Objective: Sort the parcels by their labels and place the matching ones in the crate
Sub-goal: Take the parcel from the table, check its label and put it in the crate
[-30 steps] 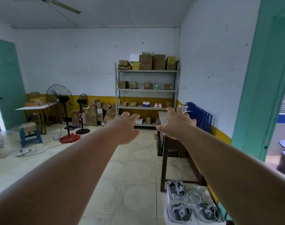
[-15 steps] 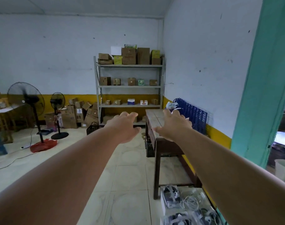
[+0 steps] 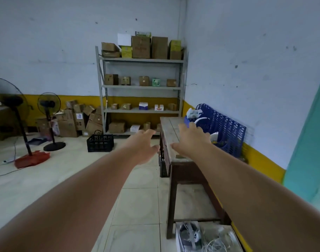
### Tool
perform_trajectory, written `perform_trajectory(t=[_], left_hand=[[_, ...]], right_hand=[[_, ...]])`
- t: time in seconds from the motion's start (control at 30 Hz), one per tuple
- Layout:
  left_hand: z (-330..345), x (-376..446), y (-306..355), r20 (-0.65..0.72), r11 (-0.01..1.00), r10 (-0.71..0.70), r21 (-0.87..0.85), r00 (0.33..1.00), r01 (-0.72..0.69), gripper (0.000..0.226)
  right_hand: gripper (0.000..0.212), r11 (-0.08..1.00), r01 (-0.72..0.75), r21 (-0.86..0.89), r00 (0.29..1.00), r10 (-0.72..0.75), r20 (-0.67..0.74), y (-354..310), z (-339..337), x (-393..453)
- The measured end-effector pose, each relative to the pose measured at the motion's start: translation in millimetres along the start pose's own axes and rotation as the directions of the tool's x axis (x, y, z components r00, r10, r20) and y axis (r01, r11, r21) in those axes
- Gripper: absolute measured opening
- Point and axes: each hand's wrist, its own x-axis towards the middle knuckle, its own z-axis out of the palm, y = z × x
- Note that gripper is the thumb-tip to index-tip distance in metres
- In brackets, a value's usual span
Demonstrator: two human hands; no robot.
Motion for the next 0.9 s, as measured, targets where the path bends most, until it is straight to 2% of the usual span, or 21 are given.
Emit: perform_trajectory(t=[0.1,0.23,0.57,0.73,0.83,0.9], left_hand=[[28.9,57.5,7.9,-0.02,0.997,-0.049,-0.058,0.999,0.048,0.06],[60.4,122.3,5.0,-0.013,0.995,-0.016,-0.095,1.0,0.015,0.054],[126.3,308.0,-91.4,0.105,0.997,0.029,-0.078,0.994,-0.021,0.054],[178.5,400.2,-100.6,0.233,0.965,0.096,-0.262,0.968,-0.033,0.043],[228.6,442.1,-99.3,0.366,0.9,0.055,-0.421,0.929,0.112,0.048],[263.6,463.8,-96.0,0.466,0.809,0.018,-0.527,0.885,0.261,0.046]], right_hand=[[0.07,1.0,0.012,0.007,0.999,-0.013,0.034,8.2,27.5,61.1],[0.069,0.999,0.024,0.024,0.998,-0.025,0.065,12.5,66.5,138.0],[0.061,0.994,-0.029,0.108,0.997,0.022,0.068,-18.7,173.7,312.6],[0.055,0.976,-0.135,0.171,0.988,0.12,0.096,5.6,219.7,388.7],[0.054,0.942,-0.255,0.22,0.961,0.221,0.166,29.5,253.2,413.7],[0.055,0.919,-0.313,0.242,0.942,0.269,0.199,49.3,274.6,427.1]])
